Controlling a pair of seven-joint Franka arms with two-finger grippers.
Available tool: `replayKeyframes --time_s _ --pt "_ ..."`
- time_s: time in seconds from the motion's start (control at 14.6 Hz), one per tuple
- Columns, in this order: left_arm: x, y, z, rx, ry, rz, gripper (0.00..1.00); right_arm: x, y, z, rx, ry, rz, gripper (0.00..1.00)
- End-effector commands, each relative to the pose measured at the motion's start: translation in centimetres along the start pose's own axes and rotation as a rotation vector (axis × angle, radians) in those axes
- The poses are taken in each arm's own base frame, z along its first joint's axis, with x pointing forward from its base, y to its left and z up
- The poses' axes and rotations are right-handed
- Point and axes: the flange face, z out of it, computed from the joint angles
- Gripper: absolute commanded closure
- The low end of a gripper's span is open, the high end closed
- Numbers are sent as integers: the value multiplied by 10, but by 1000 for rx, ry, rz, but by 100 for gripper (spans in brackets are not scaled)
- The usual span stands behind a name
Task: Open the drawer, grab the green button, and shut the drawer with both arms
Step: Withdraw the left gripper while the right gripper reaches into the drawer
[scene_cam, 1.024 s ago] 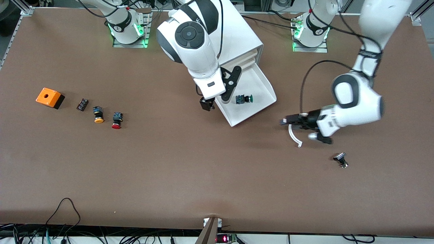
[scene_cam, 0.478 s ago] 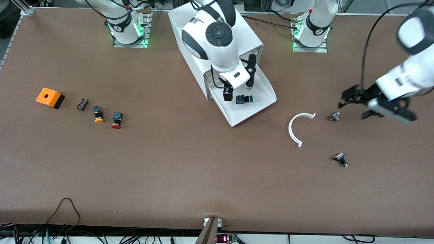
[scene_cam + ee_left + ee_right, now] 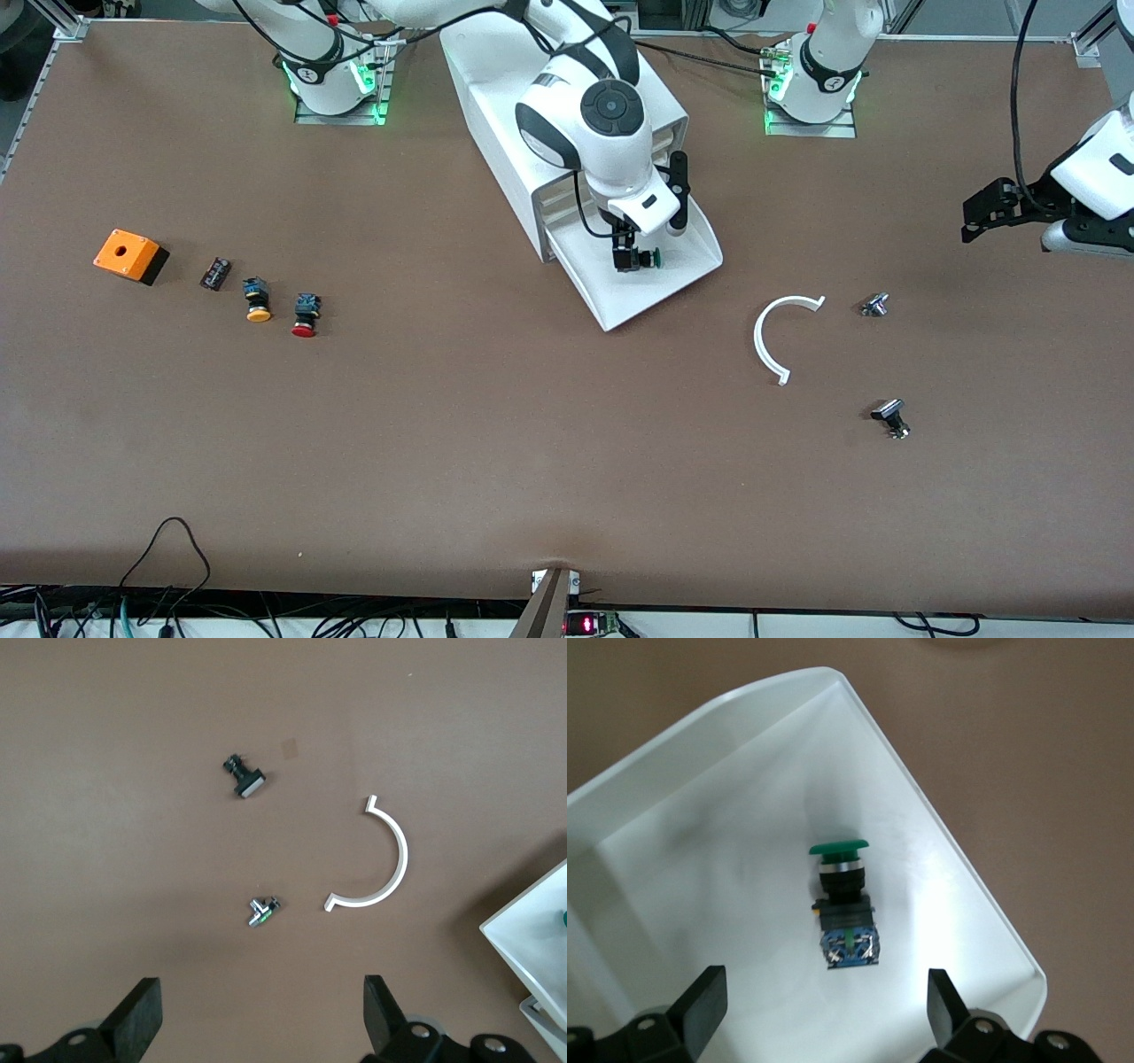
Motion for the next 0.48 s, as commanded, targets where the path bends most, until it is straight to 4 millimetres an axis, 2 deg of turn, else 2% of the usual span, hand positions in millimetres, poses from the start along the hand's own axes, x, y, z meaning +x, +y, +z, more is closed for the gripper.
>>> replayKeyframes --time_s 0.0,0.2,0.41 --pt "1 4 0 25 -35 -40 0 3 9 22 -30 6 -14 0" --pt "1 6 1 24 -42 -47 0 3 6 44 -51 -30 -43 0" --pt "1 5 1 23 -42 -52 0 5 1 54 -54 -50 -60 0"
